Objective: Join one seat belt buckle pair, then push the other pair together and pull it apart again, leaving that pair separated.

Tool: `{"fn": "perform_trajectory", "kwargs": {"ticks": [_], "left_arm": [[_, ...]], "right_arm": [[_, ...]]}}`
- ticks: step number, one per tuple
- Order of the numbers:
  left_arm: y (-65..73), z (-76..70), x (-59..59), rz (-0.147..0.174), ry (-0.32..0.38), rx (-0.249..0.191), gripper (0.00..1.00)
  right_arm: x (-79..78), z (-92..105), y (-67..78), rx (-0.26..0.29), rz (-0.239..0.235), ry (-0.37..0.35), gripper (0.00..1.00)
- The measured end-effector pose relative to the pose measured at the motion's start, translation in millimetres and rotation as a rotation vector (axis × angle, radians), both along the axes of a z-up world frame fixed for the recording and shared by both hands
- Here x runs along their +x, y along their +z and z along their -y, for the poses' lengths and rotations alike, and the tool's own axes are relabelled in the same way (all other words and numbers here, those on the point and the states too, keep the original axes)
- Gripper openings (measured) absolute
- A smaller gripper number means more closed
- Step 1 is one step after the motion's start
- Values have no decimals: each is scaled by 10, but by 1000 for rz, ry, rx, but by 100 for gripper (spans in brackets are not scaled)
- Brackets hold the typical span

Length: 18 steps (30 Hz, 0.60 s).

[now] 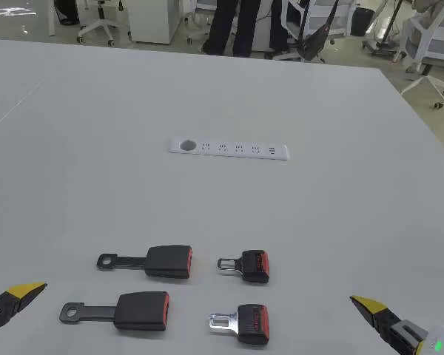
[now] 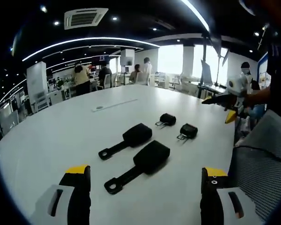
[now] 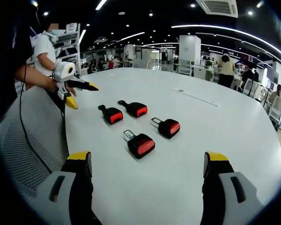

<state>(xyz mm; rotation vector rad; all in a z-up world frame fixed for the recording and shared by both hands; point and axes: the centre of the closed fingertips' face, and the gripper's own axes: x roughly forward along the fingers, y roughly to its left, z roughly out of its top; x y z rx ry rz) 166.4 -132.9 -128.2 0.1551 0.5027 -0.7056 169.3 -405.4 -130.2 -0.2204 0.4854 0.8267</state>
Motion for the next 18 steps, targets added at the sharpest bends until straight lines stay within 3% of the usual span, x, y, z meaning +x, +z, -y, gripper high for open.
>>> {"fn": "perform_trajectory", "kwargs": {"ticks": [18], "left_arm": [[16, -1, 3, 8, 8, -8, 100]], "right_arm": [[-32, 43, -24, -20, -6, 4, 99]]}}
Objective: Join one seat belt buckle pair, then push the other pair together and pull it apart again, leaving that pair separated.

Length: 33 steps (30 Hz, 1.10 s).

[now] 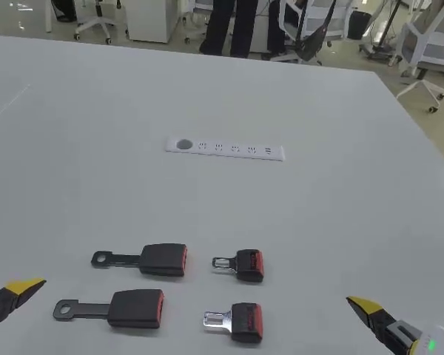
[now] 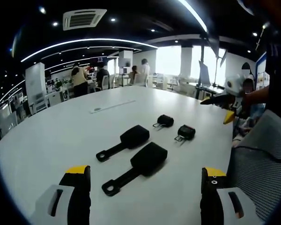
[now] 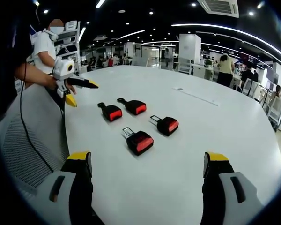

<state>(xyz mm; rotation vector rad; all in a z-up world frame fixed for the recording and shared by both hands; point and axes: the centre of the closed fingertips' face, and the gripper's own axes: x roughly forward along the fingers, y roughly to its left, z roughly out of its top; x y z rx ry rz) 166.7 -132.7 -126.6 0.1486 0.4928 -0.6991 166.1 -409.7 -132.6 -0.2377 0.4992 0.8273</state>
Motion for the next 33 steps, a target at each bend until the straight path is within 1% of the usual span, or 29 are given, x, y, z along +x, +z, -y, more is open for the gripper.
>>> {"fn": "perform_trajectory", "kwargs": {"ticks": [5, 10, 17, 33], "left_arm": [[-7, -13, 1, -1, 0, 3, 100], [-2, -8, 4, 3, -3, 3, 100], [-2, -5, 4, 5, -7, 4, 100], [4, 17, -5, 9, -13, 1, 100]], "right_arm": [[-16, 14, -26, -1, -8, 1, 99], [-18, -17, -9, -2, -7, 6, 99], [2, 1, -9, 1, -2, 4, 99], [-14, -11, 16, 9, 2, 4, 99]]}}
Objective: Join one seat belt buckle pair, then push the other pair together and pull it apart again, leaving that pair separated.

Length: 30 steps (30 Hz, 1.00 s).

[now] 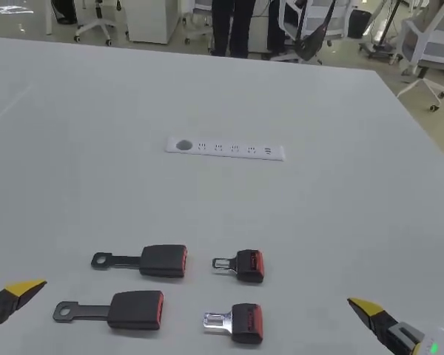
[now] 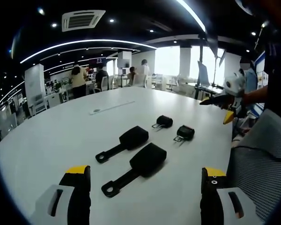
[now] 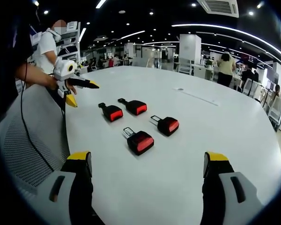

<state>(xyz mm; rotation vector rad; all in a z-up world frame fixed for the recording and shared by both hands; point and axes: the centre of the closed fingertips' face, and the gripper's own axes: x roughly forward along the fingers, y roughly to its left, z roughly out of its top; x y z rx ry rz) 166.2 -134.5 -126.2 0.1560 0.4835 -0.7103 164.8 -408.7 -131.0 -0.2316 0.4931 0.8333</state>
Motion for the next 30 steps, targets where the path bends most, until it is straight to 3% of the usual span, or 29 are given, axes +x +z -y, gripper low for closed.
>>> {"fn": "perform_trajectory", "kwargs": {"ticks": [30], "left_arm": [[46, -14, 23, 0, -12, 18, 100]], "right_arm": [[9, 35, -1, -10, -4, 7, 99]]}}
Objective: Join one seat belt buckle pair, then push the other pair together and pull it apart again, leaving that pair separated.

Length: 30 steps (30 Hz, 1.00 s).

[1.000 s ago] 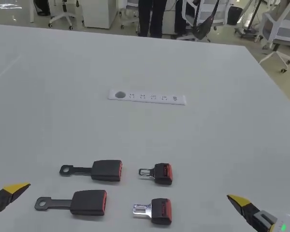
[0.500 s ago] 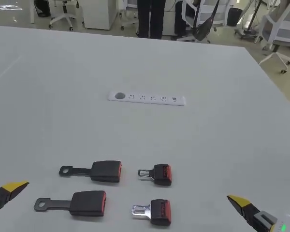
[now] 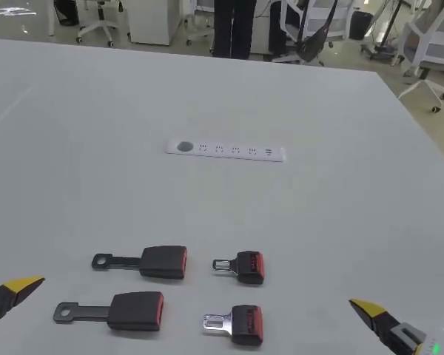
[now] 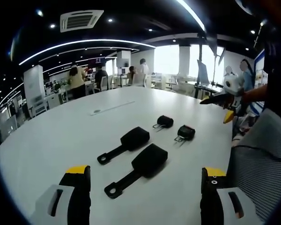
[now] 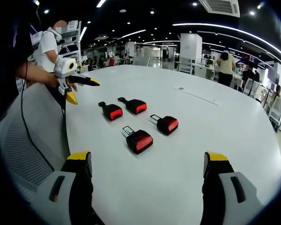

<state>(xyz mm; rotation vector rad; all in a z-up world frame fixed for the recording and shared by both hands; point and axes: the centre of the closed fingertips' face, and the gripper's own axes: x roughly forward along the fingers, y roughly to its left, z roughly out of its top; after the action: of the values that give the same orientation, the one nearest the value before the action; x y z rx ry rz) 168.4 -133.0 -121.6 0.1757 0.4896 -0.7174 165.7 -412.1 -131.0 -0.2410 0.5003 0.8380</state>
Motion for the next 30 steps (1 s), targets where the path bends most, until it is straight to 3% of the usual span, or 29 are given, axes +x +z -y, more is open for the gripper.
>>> {"fn": "perform_trajectory", "kwargs": {"ticks": [8, 14, 16, 20, 30], "left_arm": [[-33, 15, -7, -21, -34, 28, 100], [-27, 36, 61, -25, -78, 57, 99], [-42, 49, 80, -30, -107, 77, 97], [-99, 84, 114, -44, -164, 119, 95], [-268, 183, 214, -83, -282, 174, 83]], "right_arm": [[36, 20, -6, -11, 1, 23, 96], [76, -5, -27, -34, -4, 63, 91], [75, -19, -49, -74, 23, 120, 87], [90, -70, -74, -91, 25, 157, 81], [158, -164, -120, -126, 30, 247, 68]]}}
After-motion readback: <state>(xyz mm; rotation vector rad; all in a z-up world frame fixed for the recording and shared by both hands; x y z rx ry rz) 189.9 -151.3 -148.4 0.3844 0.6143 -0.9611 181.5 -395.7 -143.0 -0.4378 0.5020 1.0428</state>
